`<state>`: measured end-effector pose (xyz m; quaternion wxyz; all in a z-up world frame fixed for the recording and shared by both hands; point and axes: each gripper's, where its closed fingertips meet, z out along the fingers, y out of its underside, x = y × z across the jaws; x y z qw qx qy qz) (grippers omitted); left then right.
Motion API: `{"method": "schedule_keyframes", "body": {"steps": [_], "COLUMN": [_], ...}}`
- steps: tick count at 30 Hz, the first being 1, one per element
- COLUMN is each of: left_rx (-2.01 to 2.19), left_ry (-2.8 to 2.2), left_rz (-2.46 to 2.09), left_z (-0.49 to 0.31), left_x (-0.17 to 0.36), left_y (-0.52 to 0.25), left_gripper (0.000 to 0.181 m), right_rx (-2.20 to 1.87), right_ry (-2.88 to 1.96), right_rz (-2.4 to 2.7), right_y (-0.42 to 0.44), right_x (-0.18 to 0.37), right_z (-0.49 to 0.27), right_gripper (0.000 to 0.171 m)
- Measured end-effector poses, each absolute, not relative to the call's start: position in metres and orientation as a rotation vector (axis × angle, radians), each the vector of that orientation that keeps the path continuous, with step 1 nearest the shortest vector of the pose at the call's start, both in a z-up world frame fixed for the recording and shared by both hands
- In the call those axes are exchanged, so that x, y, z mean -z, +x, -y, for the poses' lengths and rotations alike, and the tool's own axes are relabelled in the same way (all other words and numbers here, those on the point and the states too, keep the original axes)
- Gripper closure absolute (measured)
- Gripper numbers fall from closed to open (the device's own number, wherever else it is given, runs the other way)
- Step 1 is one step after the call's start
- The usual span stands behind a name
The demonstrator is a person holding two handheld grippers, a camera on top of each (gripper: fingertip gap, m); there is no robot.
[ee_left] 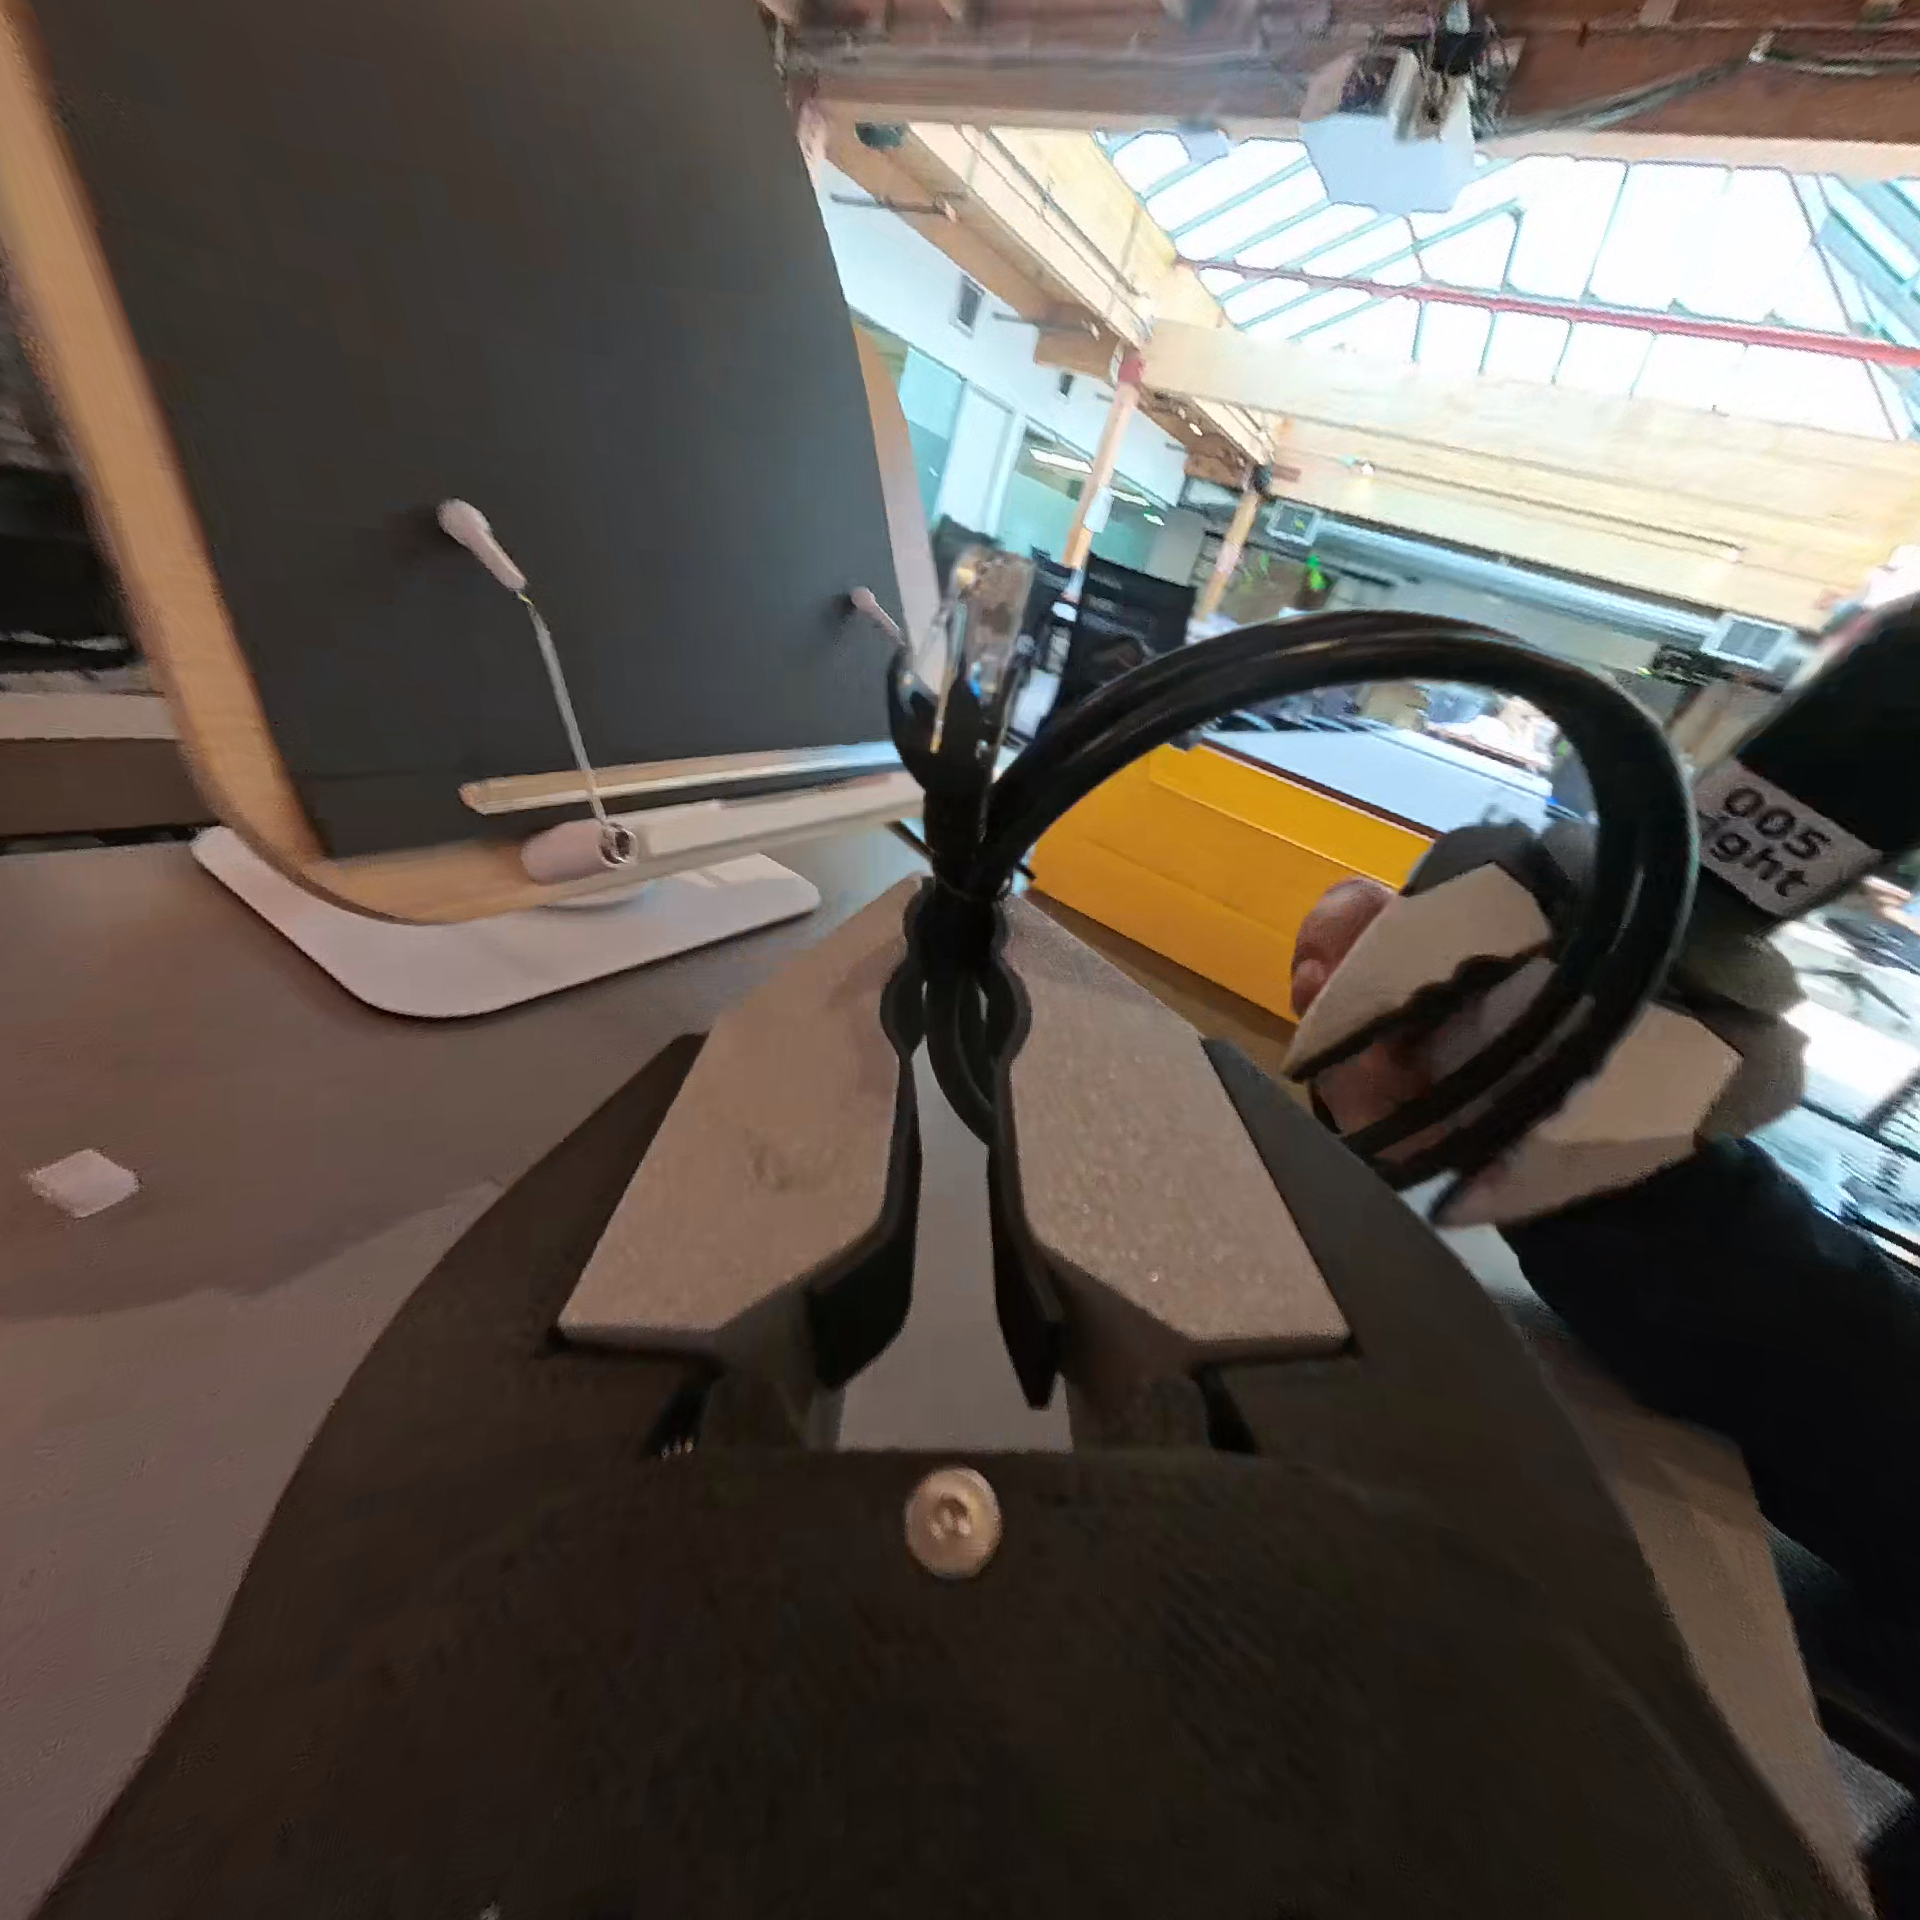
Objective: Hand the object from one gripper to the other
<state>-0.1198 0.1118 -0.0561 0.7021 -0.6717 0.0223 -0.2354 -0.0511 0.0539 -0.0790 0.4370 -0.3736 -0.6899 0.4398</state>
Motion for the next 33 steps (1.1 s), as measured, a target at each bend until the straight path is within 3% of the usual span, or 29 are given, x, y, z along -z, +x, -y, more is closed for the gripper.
{"method": "schedule_keyframes", "body": {"steps": [2,5,7,10,13,18,26,28,29,31,33], "left_rx": [0.544,0.548,0.510,0.344,0.122,-0.225,-0.437,-0.498,-0.510,-0.439,-0.182], "left_ry": [-1.532,-1.586,-1.594,-1.626,-1.715,-1.636,-1.505,-1.491,-1.489,-1.518,-1.562], "left_rz": [-0.062,-0.076,-0.103,-0.163,-0.347,-0.736,-0.959,-0.998,-1.016,-1.016,-0.951], "left_z": [-0.114,-0.116,-0.115,-0.116,-0.119,-0.116,-0.114,-0.116,-0.115,-0.113,-0.107], "left_x": [0.063,0.070,0.071,0.075,0.094,0.112,0.120,0.125,0.127,0.126,0.120], "left_y": [-0.115,-0.113,-0.114,-0.118,-0.110,-0.067,-0.027,-0.025,-0.024,-0.020,-0.012], "left_gripper": [0.177,0.175,0.167,0.132,0.122,0.134,0.146,0.158,0.169,0.172,0.174], "right_rx": [-1.144,-1.230,-1.315,-1.452,-1.594,-1.780,-1.978,-2.006,-2.007,-1.984,-1.982], "right_ry": [-0.906,-0.968,-1.018,-1.118,-1.241,-1.362,-1.309,-1.270,-1.252,-1.229,-1.209], "right_rz": [1.771,1.731,1.637,1.497,1.368,1.259,1.411,1.455,1.462,1.455,1.359], "right_y": [-0.045,-0.042,-0.040,-0.034,-0.029,-0.029,-0.040,-0.041,-0.041,-0.038,-0.032], "right_x": [0.079,0.070,0.057,0.043,0.039,0.041,0.046,0.045,0.043,0.040,0.028], "right_z": [-0.047,-0.054,-0.066,-0.087,-0.109,-0.121,-0.076,-0.065,-0.062,-0.064,-0.080], "right_gripper": [0.163,0.163,0.163,0.164,0.164,0.165,0.165,0.163,0.164,0.163,0.145]}}
